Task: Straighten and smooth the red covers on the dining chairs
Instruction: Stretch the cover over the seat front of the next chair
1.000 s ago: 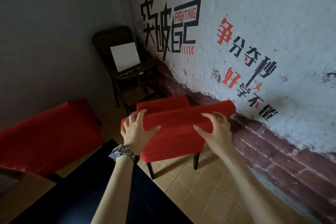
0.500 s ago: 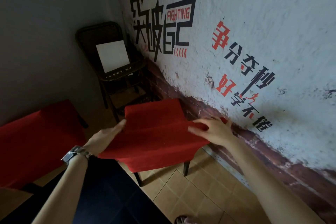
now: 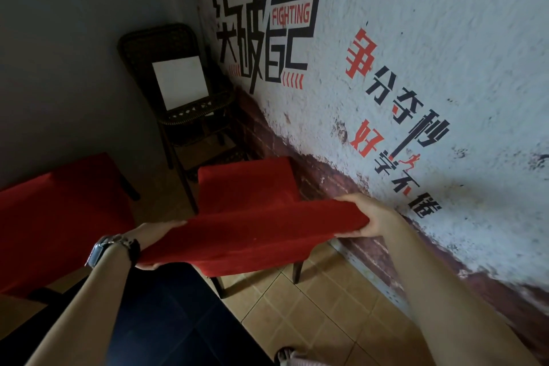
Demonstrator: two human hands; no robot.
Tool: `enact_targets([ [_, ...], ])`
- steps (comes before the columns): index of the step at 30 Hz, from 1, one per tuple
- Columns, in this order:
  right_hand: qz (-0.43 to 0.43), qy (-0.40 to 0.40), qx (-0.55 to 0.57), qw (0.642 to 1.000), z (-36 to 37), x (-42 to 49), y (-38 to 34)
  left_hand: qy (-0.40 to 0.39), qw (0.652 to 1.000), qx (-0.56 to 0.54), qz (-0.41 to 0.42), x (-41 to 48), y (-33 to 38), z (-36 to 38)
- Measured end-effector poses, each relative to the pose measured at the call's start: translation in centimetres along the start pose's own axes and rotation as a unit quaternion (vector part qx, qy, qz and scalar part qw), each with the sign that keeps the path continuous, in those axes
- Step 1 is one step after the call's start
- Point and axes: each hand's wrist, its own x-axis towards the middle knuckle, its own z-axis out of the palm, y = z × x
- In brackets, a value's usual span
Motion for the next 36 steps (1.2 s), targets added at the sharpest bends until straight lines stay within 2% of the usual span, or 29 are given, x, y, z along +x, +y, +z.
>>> enact_targets([
  [5, -0.022, 0.002, -0.040, 0.999, -0.6, 0.1, 1.4, -0.006, 0.999, -0.033, 0.032, -1.5, -1.6, 1.1],
  [13, -0.048, 0.039, -0.039, 0.997, -1.2, -1.7, 5.5, -0.018, 0.996, -0.053, 0.071, -3.9, -4.8, 2.7],
  [17, -0.065, 0.059, -0.039, 0.995, -1.2, -2.8, 7.7, -0.073, 0.990, -0.120, -0.013, -5.2, -7.1, 2.6],
  [22, -0.079, 0.071, -0.013, 0.994, -0.7, -4.7, 11.0, -0.030, 0.994, -0.098, 0.036, -6.5, -10.5, 3.0],
  [29, -0.114, 0.081, -0.013, 0.990, 0.5, -8.0, 16.4, -0.025, 0.992, -0.088, 0.091, -9.2, -17.0, 3.4],
  [36, -0.137, 0.086, -0.010, 0.987, 0.8, -9.5, 20.1, 0.018, 0.989, -0.117, 0.089, -11.4, -20.7, 4.4],
])
